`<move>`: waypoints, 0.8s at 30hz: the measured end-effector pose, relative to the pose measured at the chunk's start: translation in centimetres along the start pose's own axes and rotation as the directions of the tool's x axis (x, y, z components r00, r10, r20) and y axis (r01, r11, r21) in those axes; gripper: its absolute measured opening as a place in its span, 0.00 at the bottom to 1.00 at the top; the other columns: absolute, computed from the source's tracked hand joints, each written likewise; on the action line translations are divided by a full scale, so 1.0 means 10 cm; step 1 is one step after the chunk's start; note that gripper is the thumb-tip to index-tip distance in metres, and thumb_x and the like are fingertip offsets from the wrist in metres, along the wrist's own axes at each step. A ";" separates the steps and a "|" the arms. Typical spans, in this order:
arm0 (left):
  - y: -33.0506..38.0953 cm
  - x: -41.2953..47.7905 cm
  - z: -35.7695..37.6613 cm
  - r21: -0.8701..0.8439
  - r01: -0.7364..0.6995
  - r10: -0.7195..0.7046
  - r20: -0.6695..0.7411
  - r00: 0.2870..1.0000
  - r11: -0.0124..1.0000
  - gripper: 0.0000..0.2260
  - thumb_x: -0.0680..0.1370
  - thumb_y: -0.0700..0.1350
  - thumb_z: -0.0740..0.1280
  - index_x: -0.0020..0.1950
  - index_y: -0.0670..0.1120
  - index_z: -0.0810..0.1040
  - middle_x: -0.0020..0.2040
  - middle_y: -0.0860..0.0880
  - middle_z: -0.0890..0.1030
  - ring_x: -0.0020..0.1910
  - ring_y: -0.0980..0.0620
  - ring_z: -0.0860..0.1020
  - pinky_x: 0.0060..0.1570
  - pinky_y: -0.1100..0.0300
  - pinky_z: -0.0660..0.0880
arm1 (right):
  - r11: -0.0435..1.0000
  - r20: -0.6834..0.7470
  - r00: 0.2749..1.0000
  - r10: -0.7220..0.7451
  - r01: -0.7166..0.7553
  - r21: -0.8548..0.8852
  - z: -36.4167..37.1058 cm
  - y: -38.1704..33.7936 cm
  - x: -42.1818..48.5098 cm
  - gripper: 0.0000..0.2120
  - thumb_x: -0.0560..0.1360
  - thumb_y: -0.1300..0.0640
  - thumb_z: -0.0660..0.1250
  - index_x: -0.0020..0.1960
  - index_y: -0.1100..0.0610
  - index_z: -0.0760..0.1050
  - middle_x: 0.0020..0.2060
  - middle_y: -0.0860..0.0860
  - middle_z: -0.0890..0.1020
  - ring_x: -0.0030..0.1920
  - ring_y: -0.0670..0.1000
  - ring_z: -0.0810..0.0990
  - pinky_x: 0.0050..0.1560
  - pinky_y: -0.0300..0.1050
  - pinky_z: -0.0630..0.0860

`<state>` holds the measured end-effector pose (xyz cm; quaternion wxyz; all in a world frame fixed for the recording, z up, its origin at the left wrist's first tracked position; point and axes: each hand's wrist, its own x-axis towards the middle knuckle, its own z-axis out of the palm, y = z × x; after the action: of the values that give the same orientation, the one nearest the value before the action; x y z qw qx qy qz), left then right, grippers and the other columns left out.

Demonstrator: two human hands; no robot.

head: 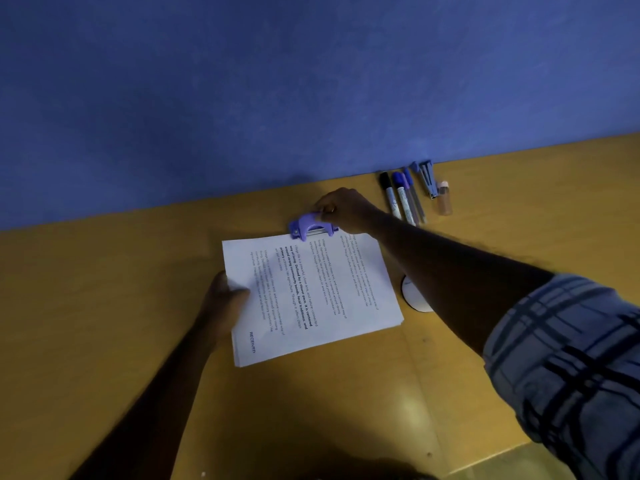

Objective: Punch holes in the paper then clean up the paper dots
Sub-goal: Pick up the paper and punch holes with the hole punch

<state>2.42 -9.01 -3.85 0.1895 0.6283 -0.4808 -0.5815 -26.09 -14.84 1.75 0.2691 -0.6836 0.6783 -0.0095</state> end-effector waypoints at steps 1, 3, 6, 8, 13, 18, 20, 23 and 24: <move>0.00 0.00 0.01 0.004 -0.002 0.002 -0.005 1.000 1.000 0.18 0.76 0.31 0.62 0.65 0.40 0.74 0.58 0.39 0.80 0.53 0.42 0.79 0.49 0.51 0.74 | 1.000 0.000 1.000 -0.008 0.008 -0.011 0.01 0.01 0.01 0.16 0.79 0.53 0.64 0.64 0.60 0.78 0.60 0.56 0.82 0.60 0.56 0.78 0.58 0.46 0.71; 0.01 0.00 0.02 0.002 -0.004 0.004 -0.018 1.000 1.000 0.18 0.76 0.31 0.62 0.65 0.39 0.74 0.58 0.39 0.80 0.53 0.42 0.79 0.50 0.51 0.74 | 1.000 -0.005 1.000 -0.014 0.014 -0.008 0.02 0.02 0.01 0.16 0.79 0.53 0.65 0.63 0.60 0.79 0.59 0.56 0.82 0.58 0.56 0.79 0.57 0.47 0.72; 0.01 -0.01 0.02 0.013 0.002 -0.001 -0.030 1.000 1.000 0.18 0.76 0.32 0.63 0.66 0.40 0.74 0.59 0.40 0.80 0.56 0.41 0.79 0.53 0.49 0.76 | 1.000 -0.024 1.000 -0.012 0.013 0.026 0.04 0.03 0.02 0.15 0.79 0.54 0.66 0.62 0.61 0.79 0.57 0.57 0.83 0.56 0.56 0.80 0.56 0.47 0.74; 0.01 -0.01 0.02 0.023 0.001 -0.001 -0.022 1.000 1.000 0.18 0.76 0.32 0.63 0.66 0.41 0.73 0.58 0.40 0.80 0.55 0.41 0.79 0.52 0.49 0.76 | 0.999 -0.028 1.000 -0.010 0.012 0.039 0.04 0.04 0.02 0.15 0.79 0.54 0.66 0.62 0.60 0.79 0.57 0.57 0.83 0.56 0.55 0.80 0.53 0.43 0.72; 0.02 -0.02 0.04 0.044 -0.011 0.013 -0.046 0.999 0.999 0.18 0.76 0.33 0.63 0.65 0.42 0.74 0.57 0.42 0.80 0.53 0.44 0.80 0.48 0.53 0.76 | 0.999 -0.007 1.000 -0.024 0.024 0.026 0.02 0.05 0.05 0.16 0.79 0.54 0.66 0.63 0.60 0.79 0.58 0.56 0.83 0.57 0.53 0.80 0.51 0.39 0.67; 0.03 -0.03 0.05 0.072 0.006 -0.002 -0.059 0.998 0.997 0.19 0.76 0.35 0.64 0.67 0.43 0.72 0.59 0.43 0.79 0.55 0.44 0.79 0.53 0.48 0.77 | 0.999 0.049 0.998 -0.025 0.024 0.021 -0.02 0.04 0.12 0.16 0.78 0.54 0.68 0.63 0.60 0.79 0.59 0.55 0.83 0.58 0.53 0.79 0.52 0.39 0.67; 0.03 -0.03 0.04 0.072 -0.004 0.008 -0.052 0.999 0.997 0.19 0.76 0.35 0.64 0.67 0.43 0.72 0.60 0.43 0.79 0.55 0.44 0.79 0.53 0.48 0.77 | 1.000 0.094 0.995 -0.028 0.028 0.006 -0.07 0.04 0.16 0.17 0.77 0.53 0.68 0.63 0.60 0.79 0.59 0.55 0.82 0.59 0.53 0.79 0.53 0.39 0.68; 0.04 -0.04 0.05 0.068 -0.004 0.007 -0.054 0.999 0.998 0.19 0.77 0.34 0.64 0.68 0.42 0.71 0.61 0.42 0.79 0.57 0.43 0.78 0.56 0.46 0.77 | 0.999 0.150 0.988 -0.024 0.020 0.030 -0.14 0.04 0.24 0.16 0.77 0.51 0.69 0.59 0.60 0.81 0.56 0.56 0.84 0.55 0.54 0.80 0.53 0.41 0.72; 0.04 -0.04 0.05 0.063 0.006 -0.003 -0.060 0.998 0.998 0.18 0.77 0.35 0.64 0.67 0.42 0.71 0.61 0.41 0.78 0.57 0.42 0.78 0.57 0.45 0.76 | 0.999 0.156 0.988 -0.019 0.011 0.049 -0.15 0.04 0.28 0.16 0.76 0.50 0.69 0.58 0.60 0.82 0.54 0.56 0.84 0.54 0.54 0.81 0.54 0.43 0.74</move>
<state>1.87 -8.72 -3.47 0.1827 0.6522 -0.4915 -0.5474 -26.78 -17.92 1.94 0.3378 -0.6808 0.6495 0.0260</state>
